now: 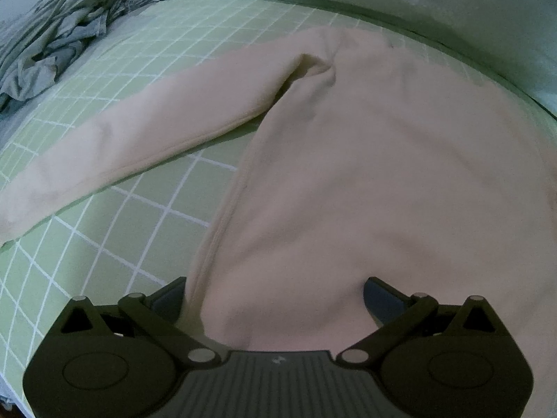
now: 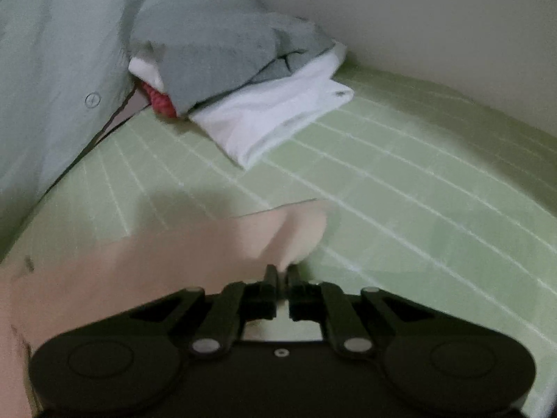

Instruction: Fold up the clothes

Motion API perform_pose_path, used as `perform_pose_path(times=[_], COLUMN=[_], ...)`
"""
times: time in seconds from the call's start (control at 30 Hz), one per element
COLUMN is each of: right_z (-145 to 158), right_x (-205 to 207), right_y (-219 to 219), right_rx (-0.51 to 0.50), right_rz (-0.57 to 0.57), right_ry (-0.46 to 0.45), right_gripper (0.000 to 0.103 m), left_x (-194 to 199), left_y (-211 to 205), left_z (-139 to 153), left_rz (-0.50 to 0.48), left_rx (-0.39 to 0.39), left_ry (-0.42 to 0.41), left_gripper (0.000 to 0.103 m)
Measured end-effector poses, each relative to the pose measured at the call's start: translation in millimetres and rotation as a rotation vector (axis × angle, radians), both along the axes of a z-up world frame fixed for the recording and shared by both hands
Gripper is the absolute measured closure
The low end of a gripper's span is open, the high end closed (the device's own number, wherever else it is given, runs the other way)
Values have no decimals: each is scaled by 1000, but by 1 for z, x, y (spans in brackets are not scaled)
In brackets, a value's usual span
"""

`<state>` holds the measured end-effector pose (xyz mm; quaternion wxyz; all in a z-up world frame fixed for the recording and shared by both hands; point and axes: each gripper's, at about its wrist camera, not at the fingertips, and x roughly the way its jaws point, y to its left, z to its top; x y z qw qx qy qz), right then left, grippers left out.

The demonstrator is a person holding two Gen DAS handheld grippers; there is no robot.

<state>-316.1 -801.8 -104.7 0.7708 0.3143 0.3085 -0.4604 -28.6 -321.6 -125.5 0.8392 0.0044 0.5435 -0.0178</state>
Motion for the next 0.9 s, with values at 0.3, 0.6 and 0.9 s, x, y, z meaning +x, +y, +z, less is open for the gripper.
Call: perform_pose_path(times=[0.3, 0.6, 0.9], right_z=[3, 4, 18], right_x=[-34, -28, -16], right_y=[97, 164, 226], right_rx=[-28, -30, -93], right_rz=[110, 40, -60], right_ry=[93, 128, 165], right_gripper=[97, 96, 22], left_x=[-24, -28, 1], left_y=[46, 160, 261], left_z=[30, 44, 37], left_rz=[1, 99, 222], left_rx=[-32, -9, -34], left_ry=[-52, -68, -70], left_gripper=[0, 0, 0])
